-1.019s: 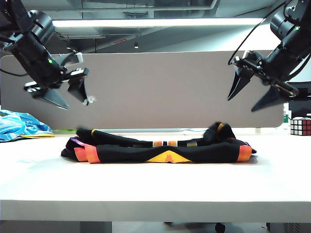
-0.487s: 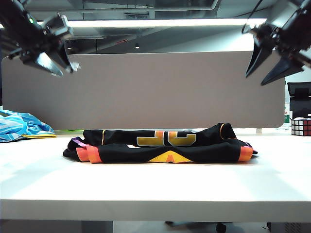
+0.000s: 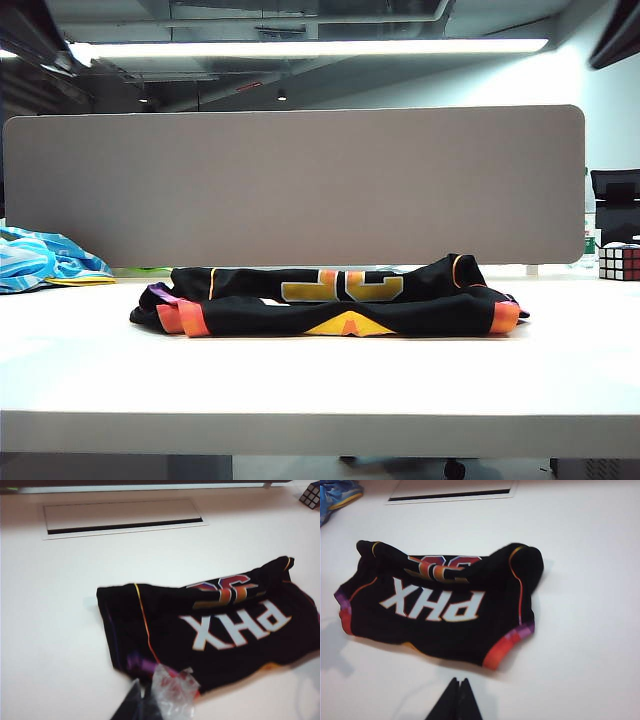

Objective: Fold the bottom side of the basketball jersey horizontally towards the center, about one-third of the way, and then fold the bottom of the basketball jersey up towards the top, creating a neat rectangle.

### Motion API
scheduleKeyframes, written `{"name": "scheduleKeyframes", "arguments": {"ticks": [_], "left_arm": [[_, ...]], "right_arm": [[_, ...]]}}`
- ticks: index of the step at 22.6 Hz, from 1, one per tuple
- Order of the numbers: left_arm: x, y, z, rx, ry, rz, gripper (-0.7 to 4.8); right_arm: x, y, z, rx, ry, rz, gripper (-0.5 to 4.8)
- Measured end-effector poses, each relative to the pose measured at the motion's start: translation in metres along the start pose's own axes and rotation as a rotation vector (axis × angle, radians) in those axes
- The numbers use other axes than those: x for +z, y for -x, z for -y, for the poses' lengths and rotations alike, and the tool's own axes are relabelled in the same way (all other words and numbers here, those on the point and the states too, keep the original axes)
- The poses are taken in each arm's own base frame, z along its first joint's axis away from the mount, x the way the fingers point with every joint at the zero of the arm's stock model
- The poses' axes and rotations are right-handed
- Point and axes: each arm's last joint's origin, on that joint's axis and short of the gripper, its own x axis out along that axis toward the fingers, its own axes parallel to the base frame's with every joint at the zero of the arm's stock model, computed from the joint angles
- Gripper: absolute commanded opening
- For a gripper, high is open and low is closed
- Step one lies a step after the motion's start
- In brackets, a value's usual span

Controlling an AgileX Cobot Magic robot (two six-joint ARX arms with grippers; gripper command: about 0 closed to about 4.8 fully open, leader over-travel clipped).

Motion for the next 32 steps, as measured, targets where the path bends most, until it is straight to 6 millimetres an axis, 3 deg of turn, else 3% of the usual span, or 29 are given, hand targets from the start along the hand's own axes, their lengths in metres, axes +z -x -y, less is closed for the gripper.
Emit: {"name": "scheduleKeyframes", "arguments": {"ticks": [3, 7, 11, 13, 20, 24, 32], "left_arm": [[-0.037, 0.016, 0.009, 0.042, 0.005, -0.008, -0.05], [-0.076, 0.022, 0.014, 0.077, 0.046, 0.021, -0.05], [-0.118, 0.027, 0.019, 0.076, 0.103, 0.069, -0.05], [-0.143, 0.034, 0.024, 0.077, 0.122, 0.186, -0.05], [-0.17, 0.042, 0.027, 0.133, 0.092, 0.316, -0.05], [-0.19, 0.04, 0.028, 0.152, 0.062, 0.403, -0.05], [-0.21, 0.04, 0.029, 0.148, 0.049, 0.477, -0.05]], "right_arm": [[-0.02, 0.02, -0.006, -0.014, 0.02, 0.053, -0.04], [-0.043, 0.035, -0.009, -0.034, 0.05, 0.135, -0.04], [-0.069, 0.034, -0.007, -0.037, 0.061, 0.174, -0.04], [-0.098, 0.03, -0.003, -0.042, 0.034, 0.268, -0.04], [-0.133, 0.014, 0.009, -0.078, -0.03, 0.47, -0.04], [-0.16, -0.006, 0.011, -0.113, 0.014, 0.457, -0.04], [-0.183, -0.02, 0.012, -0.183, 0.094, 0.42, -0.04]]}}
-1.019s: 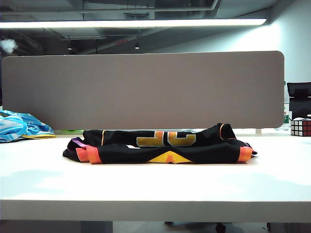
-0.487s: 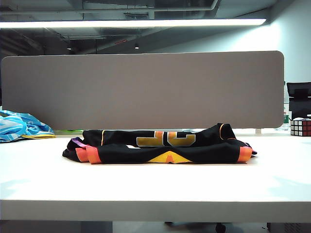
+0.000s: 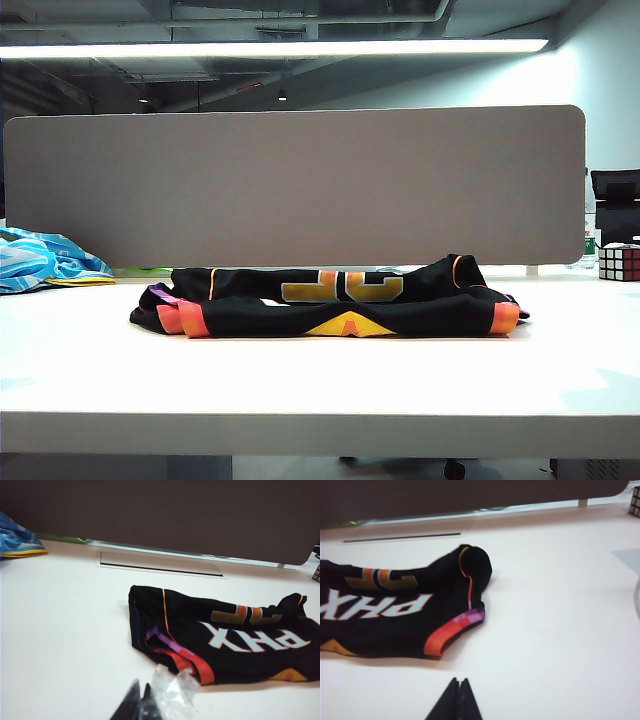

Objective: Fold the bottom side of the basketball jersey horizontally towards the center, about one-third of the way, and then fold the bottom of the basketball jersey up towards the top, creating a neat rectangle.

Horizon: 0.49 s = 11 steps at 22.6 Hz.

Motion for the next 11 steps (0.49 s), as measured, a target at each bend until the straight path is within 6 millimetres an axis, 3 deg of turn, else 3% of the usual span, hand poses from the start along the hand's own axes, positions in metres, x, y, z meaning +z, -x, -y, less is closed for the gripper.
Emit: {"name": "scheduleKeyframes", "arguments": {"ticks": [4, 11], "left_arm": [[0.001, 0.006, 0.002, -0.01, -0.007, 0.063, -0.05], [0.003, 0.011, 0.003, -0.017, -0.018, 0.1, -0.05]], "right_arm": [[-0.003, 0.003, 0.0, 0.002, 0.017, 0.023, -0.04], [0.01, 0.023, -0.001, 0.018, 0.056, 0.199, -0.04]]}}
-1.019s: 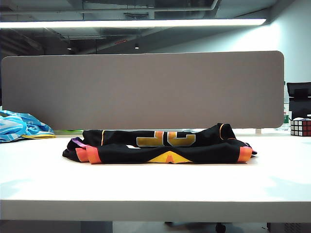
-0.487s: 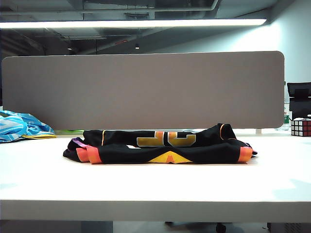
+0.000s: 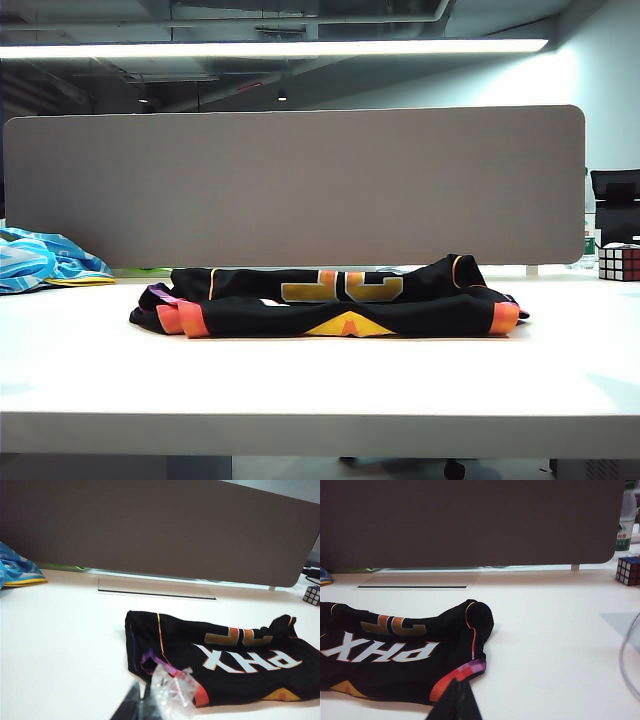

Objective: Fold the bottom side of the basketball jersey horizontally towards the center, about one-third of the way, and then fold the bottom of the basketball jersey up towards the top, creating a neat rectangle.

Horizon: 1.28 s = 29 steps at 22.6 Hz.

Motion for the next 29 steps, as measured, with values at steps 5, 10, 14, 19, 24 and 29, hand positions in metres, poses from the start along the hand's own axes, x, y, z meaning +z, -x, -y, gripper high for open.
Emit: {"name": "scheduleKeyframes", "arguments": {"ticks": [5, 10, 14, 19, 24, 29], "left_arm": [[0.0, 0.0, 0.0, 0.0, 0.005, 0.0, -0.05], [-0.003, 0.0, -0.001, 0.007, 0.061, -0.026, -0.05], [-0.006, 0.0, -0.001, 0.01, 0.07, -0.052, -0.05], [-0.006, 0.0, -0.001, 0.01, 0.065, -0.052, -0.04], [-0.006, 0.0, -0.001, 0.01, 0.065, -0.052, -0.05], [-0.006, 0.0, -0.001, 0.01, 0.065, -0.051, -0.05]], "right_arm": [[0.001, 0.011, 0.0, 0.0, 0.014, 0.031, -0.04], [-0.011, 0.011, 0.003, -0.024, 0.042, -0.066, -0.04], [-0.01, 0.011, 0.008, -0.082, 0.051, -0.063, -0.04], [-0.01, 0.011, 0.011, -0.119, 0.052, -0.06, -0.01], [-0.01, 0.011, 0.011, -0.117, 0.051, -0.062, -0.01], [-0.01, 0.011, 0.011, -0.117, 0.051, -0.061, -0.01]]}}
